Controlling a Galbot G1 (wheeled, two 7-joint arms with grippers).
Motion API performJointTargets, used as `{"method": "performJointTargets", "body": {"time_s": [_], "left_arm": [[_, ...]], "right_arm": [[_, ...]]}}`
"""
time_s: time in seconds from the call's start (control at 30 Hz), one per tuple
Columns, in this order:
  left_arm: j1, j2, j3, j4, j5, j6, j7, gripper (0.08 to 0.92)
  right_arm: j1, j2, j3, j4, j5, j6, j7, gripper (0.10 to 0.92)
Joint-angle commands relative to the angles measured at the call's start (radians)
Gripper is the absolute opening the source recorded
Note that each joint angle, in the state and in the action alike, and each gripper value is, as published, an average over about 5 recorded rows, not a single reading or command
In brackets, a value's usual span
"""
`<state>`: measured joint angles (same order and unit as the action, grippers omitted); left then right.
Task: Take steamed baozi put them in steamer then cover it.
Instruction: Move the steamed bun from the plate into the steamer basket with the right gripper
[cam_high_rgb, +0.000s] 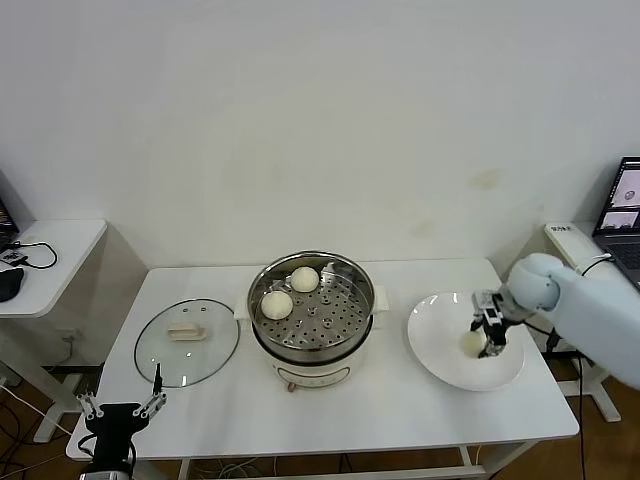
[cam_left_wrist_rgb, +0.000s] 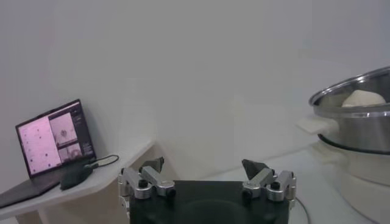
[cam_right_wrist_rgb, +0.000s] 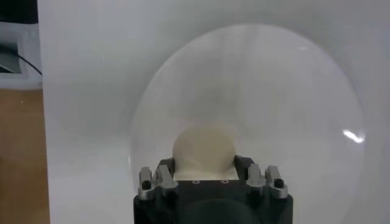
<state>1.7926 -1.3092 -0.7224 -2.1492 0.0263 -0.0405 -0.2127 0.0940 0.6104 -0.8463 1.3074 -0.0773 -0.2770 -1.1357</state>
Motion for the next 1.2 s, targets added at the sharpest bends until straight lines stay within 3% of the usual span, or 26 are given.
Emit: {"method": "performJointTargets", "body": {"time_s": [0.03, 0.27, 0.63, 1.2], "left_arm": [[-0.001, 0.003, 0.001, -0.005, -0.001, 0.001, 0.001, 0.823], [-0.001, 0.012, 0.003, -0.009, -0.005, 0.001, 0.003, 0.823], [-0.005, 0.014, -0.011, -0.007, -0.011, 0.002, 0.002, 0.823], [0.004, 0.004, -0.068, -0.012, -0.025, -0.006, 0.001, 0.823]], "right_arm": [[0.318, 0.014, -0.12, 0.031, 0.132, -0.004, -0.01, 0.617], [0.55, 0.121, -0.276, 0.048, 0.228, -0.01, 0.009, 0.619], [0.627, 0.371, -0.36, 0.049, 0.359, 0.031, 0.082, 0.619], [0.491, 0.597, -0.493, 0.065, 0.197, 0.348, 0.191, 0.619]]}}
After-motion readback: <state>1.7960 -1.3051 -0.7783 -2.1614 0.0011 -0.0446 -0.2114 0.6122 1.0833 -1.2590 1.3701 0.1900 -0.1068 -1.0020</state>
